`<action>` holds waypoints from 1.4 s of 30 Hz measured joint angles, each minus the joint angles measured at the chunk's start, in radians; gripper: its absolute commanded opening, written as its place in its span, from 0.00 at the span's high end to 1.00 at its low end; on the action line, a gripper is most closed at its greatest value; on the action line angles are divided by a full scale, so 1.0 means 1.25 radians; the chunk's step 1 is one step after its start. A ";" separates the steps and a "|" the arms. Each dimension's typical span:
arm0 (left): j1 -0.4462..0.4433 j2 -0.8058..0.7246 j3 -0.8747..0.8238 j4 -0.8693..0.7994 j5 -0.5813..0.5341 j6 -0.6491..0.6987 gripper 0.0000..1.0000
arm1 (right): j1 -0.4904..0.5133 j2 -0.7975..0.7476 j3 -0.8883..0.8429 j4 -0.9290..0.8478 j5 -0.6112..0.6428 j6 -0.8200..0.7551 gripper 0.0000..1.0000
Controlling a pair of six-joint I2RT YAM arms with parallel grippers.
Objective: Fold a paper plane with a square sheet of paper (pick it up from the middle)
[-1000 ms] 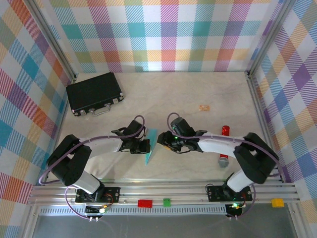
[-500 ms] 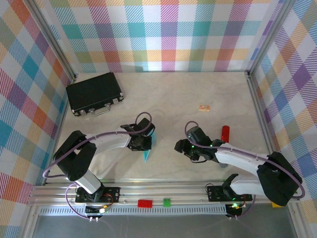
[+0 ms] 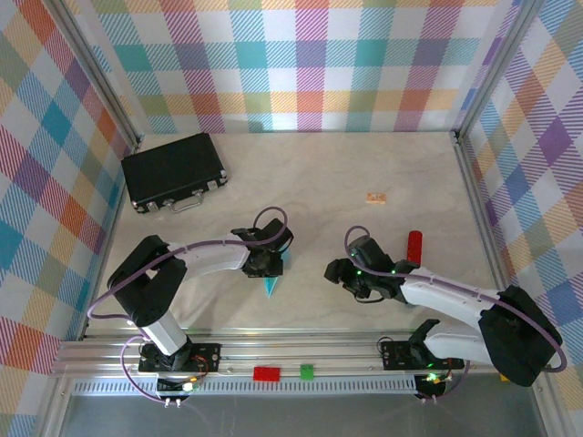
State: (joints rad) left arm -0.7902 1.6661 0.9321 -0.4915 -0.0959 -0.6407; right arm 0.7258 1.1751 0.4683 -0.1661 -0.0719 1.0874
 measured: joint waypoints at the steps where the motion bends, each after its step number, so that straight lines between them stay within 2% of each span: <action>1: -0.005 0.004 0.004 -0.004 -0.003 -0.002 0.78 | 0.000 0.000 -0.002 0.002 -0.001 0.000 0.38; 6: -0.018 0.018 0.016 -0.010 -0.021 -0.017 0.74 | 0.000 0.007 -0.004 0.012 -0.009 0.000 0.38; 10: -0.031 0.022 0.017 -0.008 -0.039 -0.043 0.64 | 0.000 0.008 -0.004 0.011 -0.013 -0.003 0.37; 13: -0.050 0.025 0.017 -0.003 -0.067 -0.065 0.62 | -0.005 0.001 -0.004 0.001 -0.011 -0.007 0.35; 17: -0.066 0.034 0.022 -0.003 -0.094 -0.093 0.60 | -0.016 -0.038 -0.004 -0.023 -0.005 -0.016 0.33; 20: -0.075 0.037 0.026 -0.004 -0.110 -0.119 0.51 | -0.024 -0.073 -0.004 -0.038 0.002 -0.024 0.31; 29: -0.086 0.023 0.027 -0.025 -0.136 -0.168 0.45 | -0.068 -0.156 -0.003 -0.108 0.019 -0.062 0.26; 34: -0.088 -0.056 0.038 -0.062 -0.150 -0.176 0.39 | -0.091 -0.187 0.028 -0.180 0.056 -0.115 0.21; 39: -0.089 -0.162 0.043 -0.073 -0.176 -0.179 0.38 | -0.126 -0.215 0.091 -0.254 0.131 -0.193 0.20; 42: -0.089 -0.235 0.022 -0.072 -0.215 -0.172 0.28 | -0.141 -0.230 0.140 -0.299 0.207 -0.268 0.18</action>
State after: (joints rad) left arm -0.9012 1.3727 0.9600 -0.5812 -0.3641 -0.8551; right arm 0.5495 0.8871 0.6430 -0.5404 0.1864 0.7521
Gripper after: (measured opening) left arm 0.677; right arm 0.805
